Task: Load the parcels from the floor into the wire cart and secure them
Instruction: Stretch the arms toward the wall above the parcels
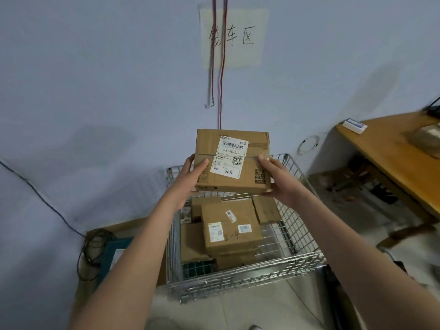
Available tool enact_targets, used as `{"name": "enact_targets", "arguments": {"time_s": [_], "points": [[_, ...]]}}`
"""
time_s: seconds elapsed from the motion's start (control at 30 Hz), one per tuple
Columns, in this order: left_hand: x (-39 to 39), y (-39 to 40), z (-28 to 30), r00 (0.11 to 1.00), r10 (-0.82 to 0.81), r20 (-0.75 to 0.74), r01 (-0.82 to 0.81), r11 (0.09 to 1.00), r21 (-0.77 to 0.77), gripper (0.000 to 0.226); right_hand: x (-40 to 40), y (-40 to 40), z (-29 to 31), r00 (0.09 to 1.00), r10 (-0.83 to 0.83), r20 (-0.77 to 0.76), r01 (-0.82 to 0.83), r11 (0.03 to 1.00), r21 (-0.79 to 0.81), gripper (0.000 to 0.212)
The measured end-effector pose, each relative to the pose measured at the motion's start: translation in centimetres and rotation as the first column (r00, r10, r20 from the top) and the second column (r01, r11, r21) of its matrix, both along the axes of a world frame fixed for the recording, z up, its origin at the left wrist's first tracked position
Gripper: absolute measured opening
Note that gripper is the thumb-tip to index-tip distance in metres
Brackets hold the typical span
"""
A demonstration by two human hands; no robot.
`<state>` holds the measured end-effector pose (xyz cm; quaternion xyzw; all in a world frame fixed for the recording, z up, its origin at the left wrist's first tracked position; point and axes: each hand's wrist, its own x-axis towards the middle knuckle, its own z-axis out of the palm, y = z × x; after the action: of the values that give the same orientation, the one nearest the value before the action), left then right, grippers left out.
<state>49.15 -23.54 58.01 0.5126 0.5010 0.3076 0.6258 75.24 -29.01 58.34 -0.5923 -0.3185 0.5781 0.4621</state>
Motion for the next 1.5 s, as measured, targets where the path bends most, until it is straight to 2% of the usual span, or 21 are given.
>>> {"name": "enact_targets", "arguments": {"time_s": [0.2, 0.33, 0.47, 0.63, 0.83, 0.93, 1.1, 1.33, 1.5], "points": [[7.6, -1.8, -1.7, 0.997, 0.068, -0.047, -0.07, 0.997, -0.041, 0.087, 7.6, -0.5, -1.7, 0.999, 0.049, 0.002, -0.049, 0.998, -0.049, 0.067], [10.4, -2.6, -2.6, 0.991, 0.111, -0.069, -0.116, 0.99, -0.074, 0.093, 10.6, 0.1, -2.5, 0.998, 0.067, 0.007, -0.066, 0.996, -0.059, 0.068], [12.0, -1.5, -3.5, 0.988, 0.131, -0.087, -0.138, 0.987, -0.083, 0.091, 12.4, 1.5, -3.6, 0.997, 0.083, 0.006, -0.083, 0.995, -0.06, 0.071], [13.8, 1.0, -4.9, 0.988, 0.117, -0.098, -0.127, 0.986, -0.106, 0.096, 13.9, 3.5, -4.2, 0.998, 0.059, 0.004, -0.059, 0.994, -0.093, 0.059], [16.4, 4.8, -4.9, 0.994, 0.089, -0.065, -0.096, 0.989, -0.114, 0.081, 16.1, 6.3, -4.0, 0.999, 0.007, 0.044, -0.001, 0.991, -0.134, 0.067], [17.6, 7.0, -5.7, 0.996, 0.081, -0.044, -0.086, 0.988, -0.129, 0.075, 17.0, 7.5, -4.6, 0.998, -0.032, 0.046, 0.038, 0.989, -0.141, 0.063], [20.5, 9.3, -8.4, 0.998, 0.047, -0.049, -0.055, 0.981, -0.186, 0.079, 18.9, 8.4, -7.0, 0.994, -0.1, 0.033, 0.104, 0.975, -0.196, 0.057], [26.4, 11.1, -12.3, 0.983, 0.013, -0.185, -0.05, 0.979, -0.198, 0.062, 23.8, 9.6, -12.5, 0.984, -0.179, -0.018, 0.164, 0.931, -0.325, 0.059], [31.4, 12.1, -18.7, 0.939, -0.051, -0.34, -0.038, 0.967, -0.251, 0.05, 28.3, 10.1, -18.9, 0.97, -0.243, -0.022, 0.21, 0.876, -0.435, 0.058]]}}
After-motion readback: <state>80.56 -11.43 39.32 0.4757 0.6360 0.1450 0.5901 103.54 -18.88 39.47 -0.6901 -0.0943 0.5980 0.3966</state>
